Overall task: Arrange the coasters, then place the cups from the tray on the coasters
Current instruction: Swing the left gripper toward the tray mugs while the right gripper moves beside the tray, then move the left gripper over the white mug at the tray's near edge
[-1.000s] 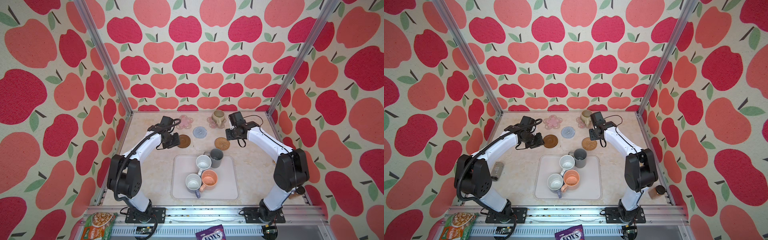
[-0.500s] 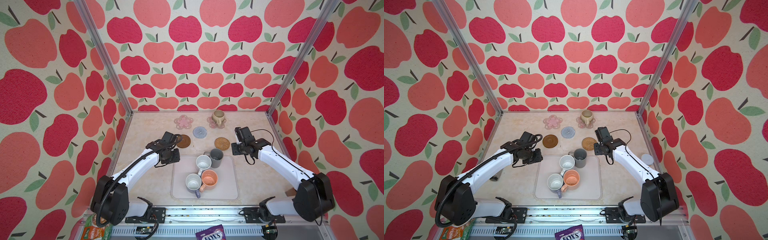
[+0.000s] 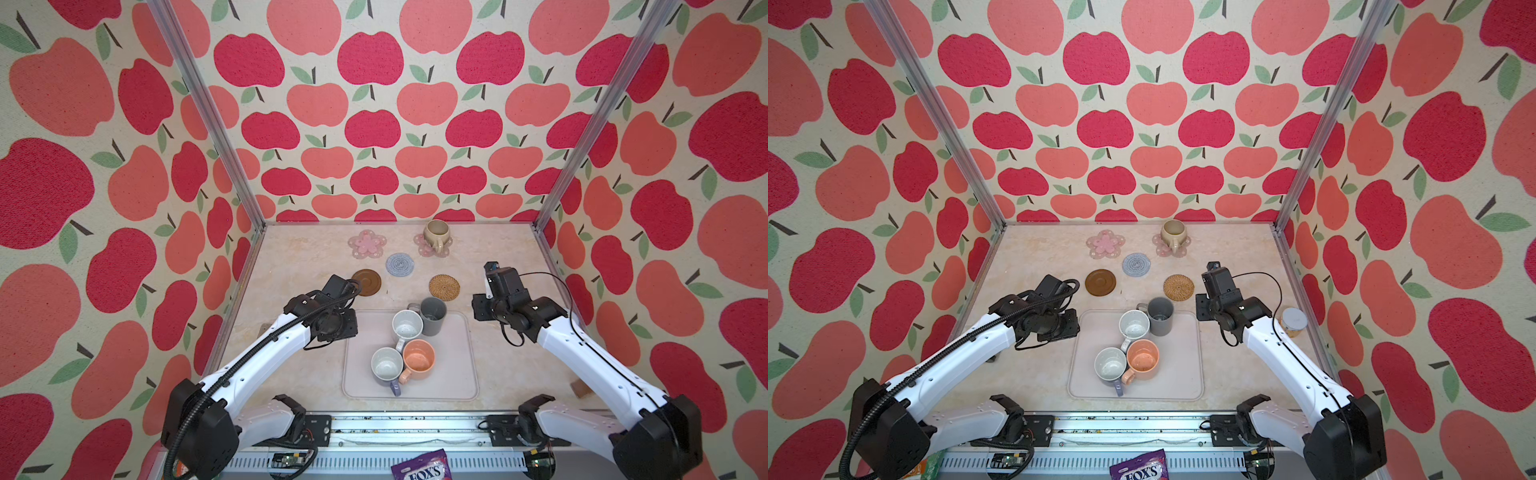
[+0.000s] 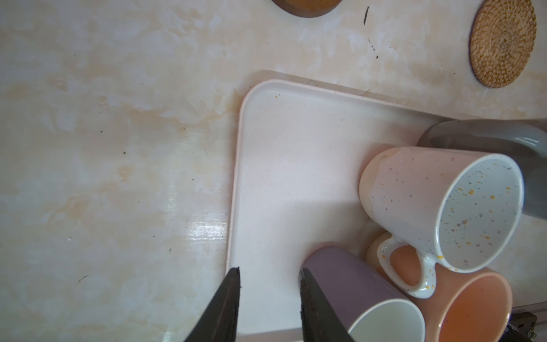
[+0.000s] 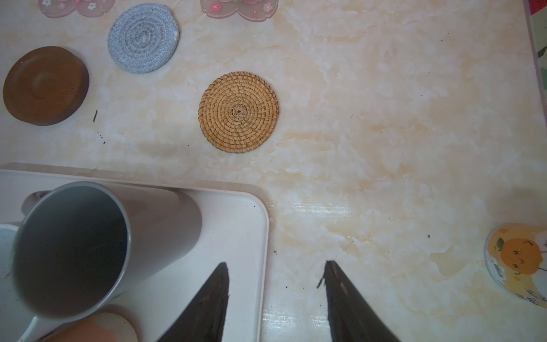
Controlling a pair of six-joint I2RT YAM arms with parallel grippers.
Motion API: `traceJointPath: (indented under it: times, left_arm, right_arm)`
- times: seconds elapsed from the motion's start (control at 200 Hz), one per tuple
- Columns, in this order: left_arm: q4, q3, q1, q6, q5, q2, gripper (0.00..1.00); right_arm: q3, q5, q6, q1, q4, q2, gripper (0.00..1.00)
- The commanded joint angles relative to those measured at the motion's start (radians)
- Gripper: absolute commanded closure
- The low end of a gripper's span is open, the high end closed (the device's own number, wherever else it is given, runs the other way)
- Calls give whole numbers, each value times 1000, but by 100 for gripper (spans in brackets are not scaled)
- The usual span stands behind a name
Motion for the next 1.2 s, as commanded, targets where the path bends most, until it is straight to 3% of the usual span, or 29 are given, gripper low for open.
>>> traceJointPath:
  times: [0.0,0.41,0.565,0.77,1.196]
  left_arm:
    - [-78,-28,-25,-41,-11,-28,63]
    - [-120,-154,-248,-248,-23,-147,63]
    - [-65,-204,-346,-231,14,-152,63]
    - [-29,-191,-475,-282,-26,-164,63]
    - [159,-233,-539,-354,58,-132,63]
  right_arm:
    - [4,3,31,5,-10,9,45]
    - [18,26,26,4,16,74,45]
    - [50,50,17,2,33,104,44]
    - [55,51,29,-4,67,131,44]
    - [70,20,56,-11,85,179,43]
